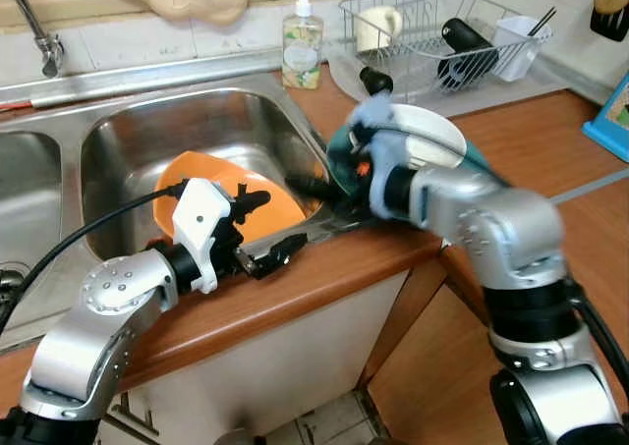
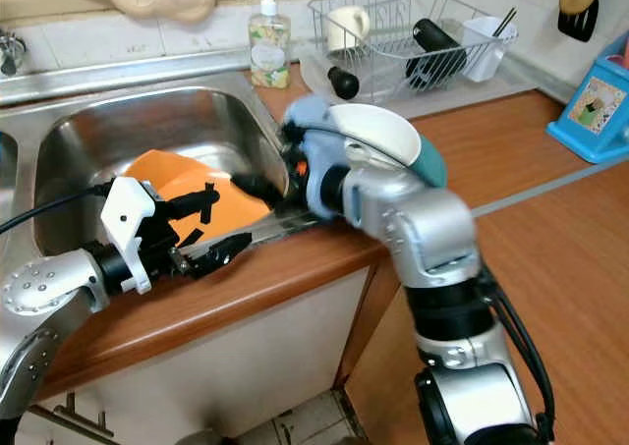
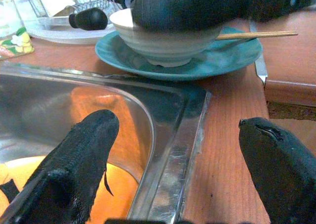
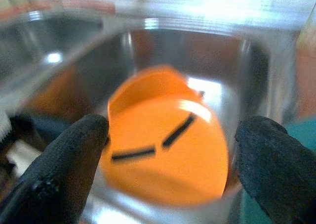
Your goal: Kitchen organization
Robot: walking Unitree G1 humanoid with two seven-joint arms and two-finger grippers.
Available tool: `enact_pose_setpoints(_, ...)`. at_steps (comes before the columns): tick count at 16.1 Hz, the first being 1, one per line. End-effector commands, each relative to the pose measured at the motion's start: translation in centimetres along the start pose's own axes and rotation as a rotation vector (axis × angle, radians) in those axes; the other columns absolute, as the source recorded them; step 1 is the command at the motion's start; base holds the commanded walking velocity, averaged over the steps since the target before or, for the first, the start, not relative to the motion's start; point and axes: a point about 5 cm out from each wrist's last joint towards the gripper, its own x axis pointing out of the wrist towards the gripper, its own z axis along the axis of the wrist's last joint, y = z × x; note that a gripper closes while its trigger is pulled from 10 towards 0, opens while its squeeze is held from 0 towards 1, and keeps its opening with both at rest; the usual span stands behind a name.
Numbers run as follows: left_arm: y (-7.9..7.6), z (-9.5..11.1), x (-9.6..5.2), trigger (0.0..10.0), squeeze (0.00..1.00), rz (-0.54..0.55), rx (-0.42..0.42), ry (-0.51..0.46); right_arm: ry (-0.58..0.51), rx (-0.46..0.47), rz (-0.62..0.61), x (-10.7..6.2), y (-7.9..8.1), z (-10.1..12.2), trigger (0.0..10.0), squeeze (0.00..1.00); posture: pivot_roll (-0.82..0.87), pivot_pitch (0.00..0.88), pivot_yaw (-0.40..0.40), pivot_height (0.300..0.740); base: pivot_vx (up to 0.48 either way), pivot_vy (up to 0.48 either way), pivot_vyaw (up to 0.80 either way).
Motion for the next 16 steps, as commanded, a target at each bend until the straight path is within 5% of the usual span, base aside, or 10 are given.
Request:
enact_pose_setpoints(1, 0.2, 0.3, 0.2, 10.0, 0.0, 0.009, 0.011, -0.012, -0.076, -0.038, -0.016, -0.8, -0.2, 1.3, 10.0, 0.0, -0.13, 0.0, 0.023, 0.74, 0.0, 0.0, 0.0)
enact_pose_setpoints(6, -0.6, 0.2, 1.1, 10.0, 0.0, 0.025, -0.023, -0.048, -0.218, -0.137, -0.235, -5.8, -3.6, 3.2, 10.0, 0.0, -0.14, 0.0, 0.013, 0.74, 0.0, 0.0, 0.0)
enact_pose_setpoints(12, -1.7, 0.2, 1.8, 10.0, 0.0, 0.004, -0.077, -0.079, -0.207, -0.122, -0.44, -12.6, -7.9, -0.7, 10.0, 0.0, -0.15, 0.0, 0.012, 0.74, 0.0, 0.0, 0.0)
enact_pose_setpoints(16, -1.9, 0.2, 1.9, 10.0, 0.0, -0.002, -0.085, -0.084, -0.17, -0.028, -0.419, -14.2, -8.6, -3.6, 10.0, 0.0, -0.15, 0.0, 0.009, 0.74, 0.0, 0.0, 0.0)
